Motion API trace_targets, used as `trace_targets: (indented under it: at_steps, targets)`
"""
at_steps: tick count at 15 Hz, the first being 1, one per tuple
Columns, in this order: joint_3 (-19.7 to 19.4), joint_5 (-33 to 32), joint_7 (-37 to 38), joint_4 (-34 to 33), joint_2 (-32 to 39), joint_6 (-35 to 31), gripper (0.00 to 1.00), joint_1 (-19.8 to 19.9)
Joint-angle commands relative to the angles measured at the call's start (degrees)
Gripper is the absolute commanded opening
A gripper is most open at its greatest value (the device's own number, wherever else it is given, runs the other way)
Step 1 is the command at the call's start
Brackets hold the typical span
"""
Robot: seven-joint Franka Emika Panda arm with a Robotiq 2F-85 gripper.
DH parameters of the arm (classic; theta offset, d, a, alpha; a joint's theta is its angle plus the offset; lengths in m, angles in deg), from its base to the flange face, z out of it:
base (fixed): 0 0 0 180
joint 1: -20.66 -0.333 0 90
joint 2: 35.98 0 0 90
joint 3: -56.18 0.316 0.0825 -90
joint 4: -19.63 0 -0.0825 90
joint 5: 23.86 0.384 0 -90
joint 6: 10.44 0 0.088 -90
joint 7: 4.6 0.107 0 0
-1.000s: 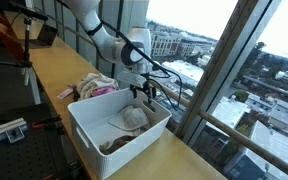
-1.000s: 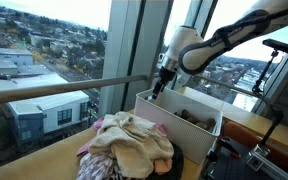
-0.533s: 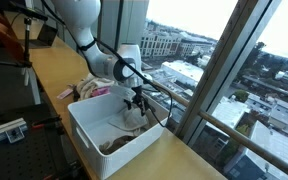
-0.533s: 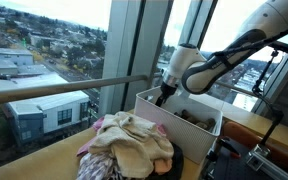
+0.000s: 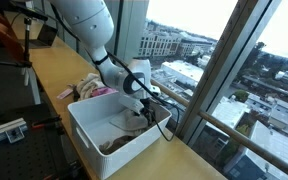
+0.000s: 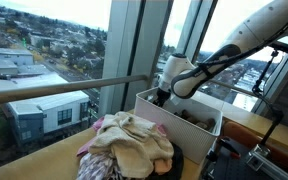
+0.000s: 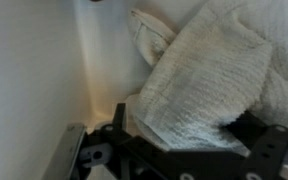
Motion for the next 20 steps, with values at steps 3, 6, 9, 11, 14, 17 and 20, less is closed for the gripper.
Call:
trace_targets:
  at_steps: [3,6,9,11,14,17,20]
  targets:
    - [2.9,4.8,-2.8,-15.5,11.1,10.6,1.0,2.3]
    - [3.2,5.4,-3.0,-20.1,13.5,15.6,0.74,2.4]
    - [3.0,5.3,-3.3,-19.9,11.0,19.6,0.52,2.6]
    - [2.8,4.9,-3.5,-17.2,7.6,20.8,0.36,2.7]
    - [2.4,4.1,-3.3,-11.6,1.0,21.4,0.14,2.2]
    - [1.9,2.9,-2.4,-6.5,-6.9,21.0,0.0,1.0]
    - [1.9,1.4,-1.9,-3.9,-14.2,20.6,0.03,-0.2]
